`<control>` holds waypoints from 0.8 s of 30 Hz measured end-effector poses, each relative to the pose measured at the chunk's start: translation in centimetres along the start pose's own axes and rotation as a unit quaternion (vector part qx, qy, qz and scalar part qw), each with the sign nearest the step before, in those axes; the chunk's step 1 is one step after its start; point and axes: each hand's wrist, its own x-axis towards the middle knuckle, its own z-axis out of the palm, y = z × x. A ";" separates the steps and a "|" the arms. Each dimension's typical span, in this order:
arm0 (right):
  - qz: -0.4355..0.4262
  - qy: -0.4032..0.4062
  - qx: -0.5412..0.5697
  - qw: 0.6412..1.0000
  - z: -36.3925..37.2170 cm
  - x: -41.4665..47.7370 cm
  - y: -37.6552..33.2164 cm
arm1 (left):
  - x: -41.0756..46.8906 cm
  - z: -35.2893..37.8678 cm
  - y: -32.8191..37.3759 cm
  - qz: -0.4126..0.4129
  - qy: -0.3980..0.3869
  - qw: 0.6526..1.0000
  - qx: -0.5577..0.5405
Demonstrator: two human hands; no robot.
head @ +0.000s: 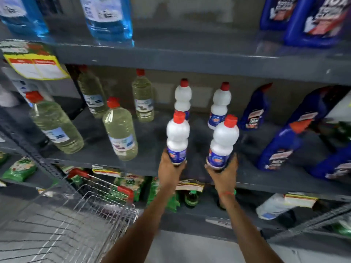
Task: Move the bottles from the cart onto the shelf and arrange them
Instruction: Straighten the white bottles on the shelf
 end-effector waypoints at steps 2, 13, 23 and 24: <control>0.012 -0.034 0.013 0.999 0.0 0.6 -0.2 | 0.2 -0.1 -0.2 0.001 0.016 1.000 0.023; 0.042 -0.024 0.006 0.999 -1.0 1.0 -0.4 | -0.4 0.0 0.3 0.024 0.044 0.998 0.040; 0.051 -0.016 0.012 0.999 -0.7 1.2 -0.5 | 0.1 0.3 0.0 0.040 0.041 0.998 0.039; 0.050 -0.015 0.012 0.999 -0.8 1.2 -0.3 | 0.1 0.4 0.0 0.041 0.042 0.998 0.039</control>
